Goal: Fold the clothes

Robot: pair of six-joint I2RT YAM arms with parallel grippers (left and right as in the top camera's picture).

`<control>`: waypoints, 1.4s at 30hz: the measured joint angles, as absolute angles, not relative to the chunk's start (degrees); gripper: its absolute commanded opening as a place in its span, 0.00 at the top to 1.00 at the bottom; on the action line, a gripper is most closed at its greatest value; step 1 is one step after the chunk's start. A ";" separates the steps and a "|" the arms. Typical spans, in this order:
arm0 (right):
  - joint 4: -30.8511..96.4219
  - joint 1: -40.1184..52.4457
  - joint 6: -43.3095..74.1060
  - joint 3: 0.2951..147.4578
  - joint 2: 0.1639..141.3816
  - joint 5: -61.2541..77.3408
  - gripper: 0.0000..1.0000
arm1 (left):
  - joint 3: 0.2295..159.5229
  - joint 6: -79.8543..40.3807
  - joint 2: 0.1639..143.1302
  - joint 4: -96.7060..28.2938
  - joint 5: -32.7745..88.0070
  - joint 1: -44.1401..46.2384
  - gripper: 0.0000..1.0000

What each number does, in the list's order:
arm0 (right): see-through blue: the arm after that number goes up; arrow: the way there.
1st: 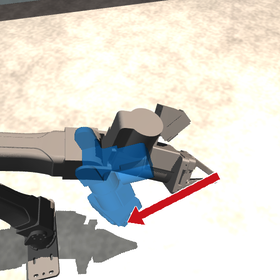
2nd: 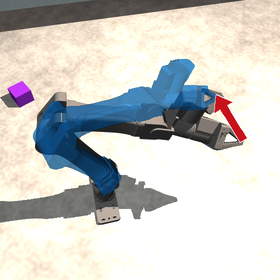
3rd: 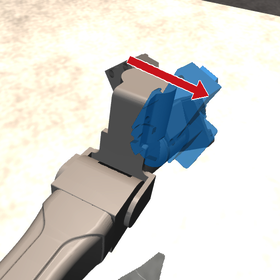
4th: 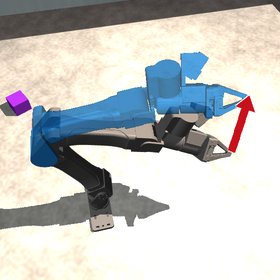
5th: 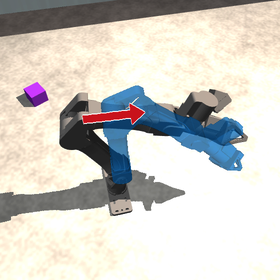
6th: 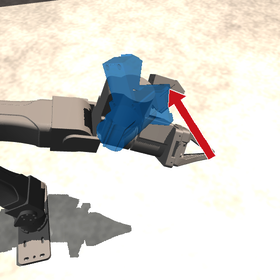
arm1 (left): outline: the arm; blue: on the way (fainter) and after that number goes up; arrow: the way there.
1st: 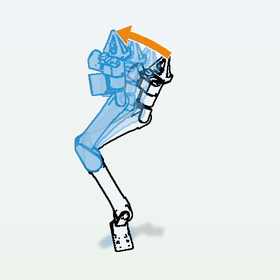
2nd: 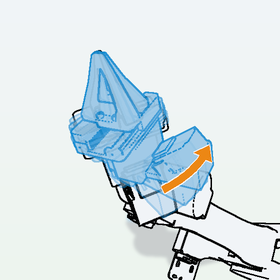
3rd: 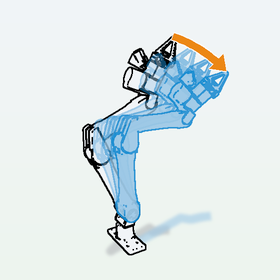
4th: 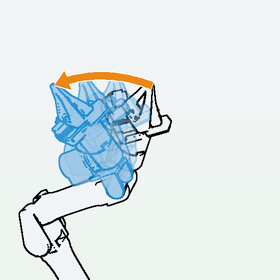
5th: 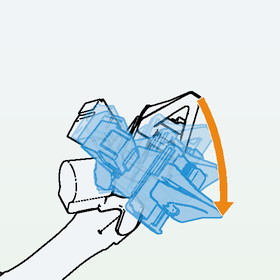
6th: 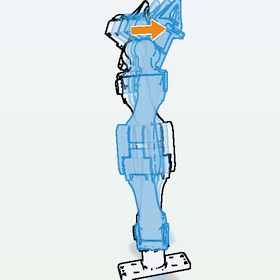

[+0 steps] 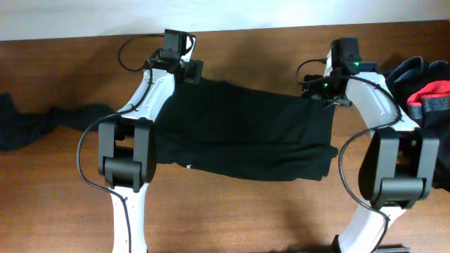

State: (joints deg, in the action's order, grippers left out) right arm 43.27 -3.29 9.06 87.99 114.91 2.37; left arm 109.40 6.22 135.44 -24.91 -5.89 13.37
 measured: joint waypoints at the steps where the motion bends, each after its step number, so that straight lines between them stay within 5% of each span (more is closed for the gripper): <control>1: 43.27 -3.25 9.08 87.99 115.26 2.37 0.07 | 109.40 6.39 135.44 -24.93 -5.89 13.37 0.19; 12: 43.24 -3.20 9.04 87.99 115.52 2.37 0.07 | 109.40 4.21 135.50 -27.90 -4.84 13.47 0.32; 16: 43.24 -3.20 9.04 87.99 115.52 2.35 0.07 | 109.40 3.22 135.90 -28.86 -4.80 13.47 0.51; 19: 43.22 -3.20 9.08 87.99 115.52 2.35 0.08 | 109.40 2.61 136.84 -29.71 -4.69 13.54 0.75; 23: 43.20 -3.20 9.06 87.99 115.52 2.35 0.08 | 109.40 2.37 138.26 -30.11 -4.62 13.54 0.90; 29: 43.33 -3.20 9.06 87.99 115.52 2.35 0.09 | 109.40 2.13 138.45 -30.20 -4.67 13.54 0.99; 42: 43.90 -3.20 10.28 87.99 115.59 1.39 0.06 | 109.54 1.50 138.45 -30.70 -7.35 13.78 0.99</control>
State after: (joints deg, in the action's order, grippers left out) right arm 43.90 -3.20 10.28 87.99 115.59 1.39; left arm 109.54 1.50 138.45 -30.70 -7.35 13.78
